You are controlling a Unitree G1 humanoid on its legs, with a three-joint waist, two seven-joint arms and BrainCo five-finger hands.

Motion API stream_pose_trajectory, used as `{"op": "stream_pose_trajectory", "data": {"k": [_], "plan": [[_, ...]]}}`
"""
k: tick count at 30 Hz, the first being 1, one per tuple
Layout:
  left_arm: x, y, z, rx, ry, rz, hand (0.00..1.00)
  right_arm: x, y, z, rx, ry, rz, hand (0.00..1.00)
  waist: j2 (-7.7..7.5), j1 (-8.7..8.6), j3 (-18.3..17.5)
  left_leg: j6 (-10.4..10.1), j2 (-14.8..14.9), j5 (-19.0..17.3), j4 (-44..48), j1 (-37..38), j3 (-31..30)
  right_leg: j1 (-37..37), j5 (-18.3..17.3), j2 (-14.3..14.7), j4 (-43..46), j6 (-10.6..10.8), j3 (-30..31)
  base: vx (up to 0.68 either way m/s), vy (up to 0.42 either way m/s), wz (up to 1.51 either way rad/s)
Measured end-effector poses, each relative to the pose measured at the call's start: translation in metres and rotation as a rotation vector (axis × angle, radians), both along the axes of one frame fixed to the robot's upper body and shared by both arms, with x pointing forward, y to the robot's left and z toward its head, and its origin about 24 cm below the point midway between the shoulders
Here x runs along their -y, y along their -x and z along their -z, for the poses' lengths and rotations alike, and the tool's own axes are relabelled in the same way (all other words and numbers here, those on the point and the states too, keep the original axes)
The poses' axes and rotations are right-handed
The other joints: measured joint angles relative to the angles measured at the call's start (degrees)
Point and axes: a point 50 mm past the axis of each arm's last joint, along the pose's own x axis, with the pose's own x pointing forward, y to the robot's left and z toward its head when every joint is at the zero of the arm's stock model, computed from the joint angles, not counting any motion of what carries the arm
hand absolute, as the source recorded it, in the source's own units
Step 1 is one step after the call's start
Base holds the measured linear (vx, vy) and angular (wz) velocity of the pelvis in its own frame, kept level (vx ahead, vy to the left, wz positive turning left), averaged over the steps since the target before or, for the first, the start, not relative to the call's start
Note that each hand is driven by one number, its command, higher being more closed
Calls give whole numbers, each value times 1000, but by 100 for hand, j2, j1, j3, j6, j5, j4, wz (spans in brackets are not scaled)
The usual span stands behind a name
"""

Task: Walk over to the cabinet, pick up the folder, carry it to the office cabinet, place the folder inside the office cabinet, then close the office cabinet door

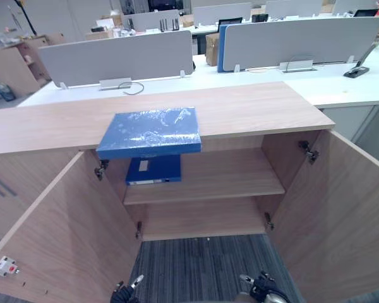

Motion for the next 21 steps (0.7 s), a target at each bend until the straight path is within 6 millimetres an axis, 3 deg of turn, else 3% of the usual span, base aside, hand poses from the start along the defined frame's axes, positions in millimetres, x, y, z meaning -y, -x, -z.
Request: {"op": "stream_pose_trajectory", "data": {"k": [2, 6, 11, 14, 15, 16, 17, 19, 20, 21], "plan": [[0, -4, -1, 6, -1, 9, 0, -2, -1, 0, 5, -13, 13, 0, -32, -23, 92, -37, 89, 20, 101, -120, -23, 198, -135, 162, -491, -88, -129, -88, -131, 2], [-1, 0, 0, 1, 0, 2, 0, 2, 11, 3, -21, -12, 44, 0, -60, -58, 84, -95, 283, -56, 162, -187, -260, 526, -90, 316, -882, -58, -534, -111, -37, 37], [-4, 1, -1, 14, 16, -38, 0, 1, 13, 3, -25, -16, 48, 0, 8, -68, -8, -283, 649, -293, 766, -711, -403, 668, -20, 665, -1325, -133, -910, 43, 13, 24], [-9, -3, -3, 32, 10, -35, 0, -3, 14, 4, -26, -28, 47, 0, -49, -103, -9, -409, 834, -367, 2417, -1445, -219, 951, 6, 749, -1564, -119, -1123, 199, 18, 25], [-8, -6, -4, 50, 16, -41, 0, -2, 13, 4, -25, -25, 45, 0, -5, -97, 26, -619, 1022, -204, 3469, -1889, -32, 1181, 12, 830, -1710, -127, -1183, 236, 19, 18], [-13, -10, -7, 78, 18, -56, 0, -4, 13, 4, -29, -30, 43, 0, -62, -44, 88, -535, 1220, -110, 4301, -2265, 215, 1442, 13, 841, -1873, -128, -1226, 247, 31, 11], [-13, -11, -8, 88, 21, -59, 0, -5, 13, 4, -30, -32, 43, 0, -69, -26, 95, -419, 1276, -210, 4436, -2359, 376, 1559, 14, 833, -1956, -126, -1228, 249, 96, 3], [-10, -18, -14, 173, 72, -97, 0, -7, 11, 4, -27, -38, 39, 0, -71, 47, 105, -126, 1281, -413, 4014, -2709, 724, 1832, 93, 754, -2258, 10, -1236, 234, 166, -4], [-9, -20, -17, 203, 92, -117, 0, -7, 11, 4, -26, -39, 39, 0, -60, 78, 94, -120, 1228, -344, 3578, -2742, 738, 1844, 107, 729, -2279, 37, -1234, 165, 179, -5], [-6, -25, -24, 271, 127, -136, 0, -4, 10, 3, -22, -34, 39, 0, 56, 118, 36, -142, 1140, 43, 2591, -2730, 676, 1839, 135, 801, -2340, 107, -1234, 263, 237, 4]]}}
